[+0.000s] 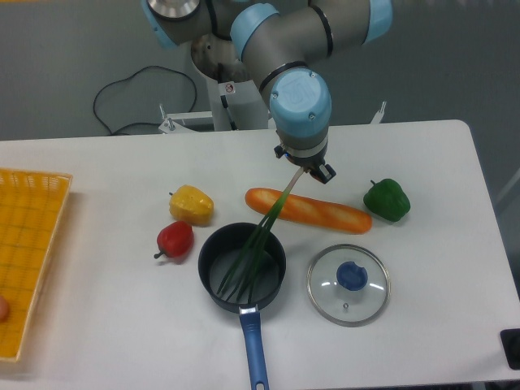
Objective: Place the green onion in the pot
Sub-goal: 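Lower the gripper further, pushing the green onions down into the saucepan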
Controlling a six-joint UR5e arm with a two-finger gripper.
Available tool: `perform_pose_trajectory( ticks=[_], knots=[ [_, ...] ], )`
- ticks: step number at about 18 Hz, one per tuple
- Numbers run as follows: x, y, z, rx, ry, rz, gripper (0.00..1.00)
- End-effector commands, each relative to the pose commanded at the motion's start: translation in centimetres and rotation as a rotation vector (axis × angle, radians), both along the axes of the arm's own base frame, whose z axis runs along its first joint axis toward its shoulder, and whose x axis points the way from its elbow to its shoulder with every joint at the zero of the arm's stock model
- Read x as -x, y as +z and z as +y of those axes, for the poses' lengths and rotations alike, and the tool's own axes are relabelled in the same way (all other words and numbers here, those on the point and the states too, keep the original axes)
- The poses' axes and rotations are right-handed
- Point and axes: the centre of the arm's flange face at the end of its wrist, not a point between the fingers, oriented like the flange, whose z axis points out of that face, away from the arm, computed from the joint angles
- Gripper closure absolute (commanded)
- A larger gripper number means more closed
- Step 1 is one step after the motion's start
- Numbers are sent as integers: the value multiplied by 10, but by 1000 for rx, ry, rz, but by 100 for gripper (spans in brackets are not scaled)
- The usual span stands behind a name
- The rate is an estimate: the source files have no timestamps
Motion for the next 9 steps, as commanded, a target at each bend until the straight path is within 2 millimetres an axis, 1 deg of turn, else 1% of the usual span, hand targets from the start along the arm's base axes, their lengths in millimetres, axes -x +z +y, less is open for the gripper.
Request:
perform_pose_trajectory(
  ticks=[6,9],
  knots=[
    [-1,-5,3,5,10,-1,95],
    [1,-4,6,-9,10,18,95]
  ],
)
